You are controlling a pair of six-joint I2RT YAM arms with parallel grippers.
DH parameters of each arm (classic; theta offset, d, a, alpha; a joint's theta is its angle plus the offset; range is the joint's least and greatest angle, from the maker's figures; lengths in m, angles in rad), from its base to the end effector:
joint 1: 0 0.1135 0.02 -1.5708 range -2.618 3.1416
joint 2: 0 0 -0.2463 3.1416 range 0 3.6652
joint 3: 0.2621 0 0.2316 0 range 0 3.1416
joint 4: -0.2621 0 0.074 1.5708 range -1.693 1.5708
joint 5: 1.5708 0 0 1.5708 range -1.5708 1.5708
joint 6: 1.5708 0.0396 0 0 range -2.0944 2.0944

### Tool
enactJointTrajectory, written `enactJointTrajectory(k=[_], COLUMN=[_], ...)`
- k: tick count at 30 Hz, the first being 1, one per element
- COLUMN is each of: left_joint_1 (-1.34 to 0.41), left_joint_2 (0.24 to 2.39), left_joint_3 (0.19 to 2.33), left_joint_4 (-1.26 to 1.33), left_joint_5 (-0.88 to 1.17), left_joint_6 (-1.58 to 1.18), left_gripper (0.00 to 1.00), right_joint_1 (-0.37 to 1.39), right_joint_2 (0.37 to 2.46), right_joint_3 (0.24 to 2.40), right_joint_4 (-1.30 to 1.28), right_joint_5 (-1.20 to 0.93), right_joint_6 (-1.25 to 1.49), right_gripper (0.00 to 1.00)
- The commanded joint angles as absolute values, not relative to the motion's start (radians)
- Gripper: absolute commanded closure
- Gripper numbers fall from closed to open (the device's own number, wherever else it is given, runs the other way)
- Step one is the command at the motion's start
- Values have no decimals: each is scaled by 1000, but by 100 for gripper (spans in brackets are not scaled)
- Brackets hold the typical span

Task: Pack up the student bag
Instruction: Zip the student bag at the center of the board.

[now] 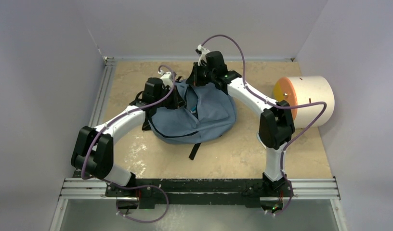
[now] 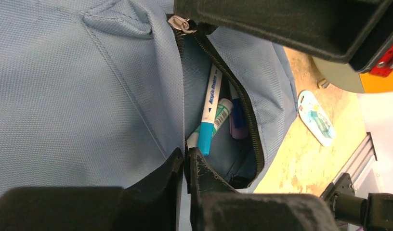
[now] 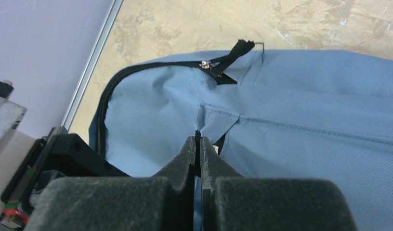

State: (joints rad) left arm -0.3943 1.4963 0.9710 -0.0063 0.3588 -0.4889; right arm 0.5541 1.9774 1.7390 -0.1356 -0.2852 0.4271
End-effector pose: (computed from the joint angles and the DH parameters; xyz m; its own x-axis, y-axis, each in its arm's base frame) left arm 0.2911 -0.1362 0.2426 -0.7134 -0.1795 -0.6774 0.3445 0.7520 -0.5620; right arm 0.3795 0.2479 0.3043 -0.5842 0.1060 -0.8047 -0.5336 0.6969 0.4792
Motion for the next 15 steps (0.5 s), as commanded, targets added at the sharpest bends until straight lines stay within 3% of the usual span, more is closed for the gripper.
enactJointTrajectory(k=[1, 4, 7, 15], left_joint_1=[-379, -370, -351, -218], left_joint_2=[1460, 1426, 1376, 1336], left_joint_3=[997, 998, 987, 980], left_joint_4=[34, 58, 85, 119], left_joint_5=[444, 489, 520, 499], left_joint_6=[-522, -562, -608, -813], left_gripper=[88, 73, 64, 59], right_joint_1=[549, 549, 549, 548], right_joint_2=[1895, 1893, 1891, 1866], right_joint_3=[1682, 1662, 1650, 1603], right_joint_4=[-29, -24, -14, 39], right_joint_5=[-333, -333, -328, -330], right_joint_6=[430, 430, 433, 460], right_gripper=[100, 100, 100, 100])
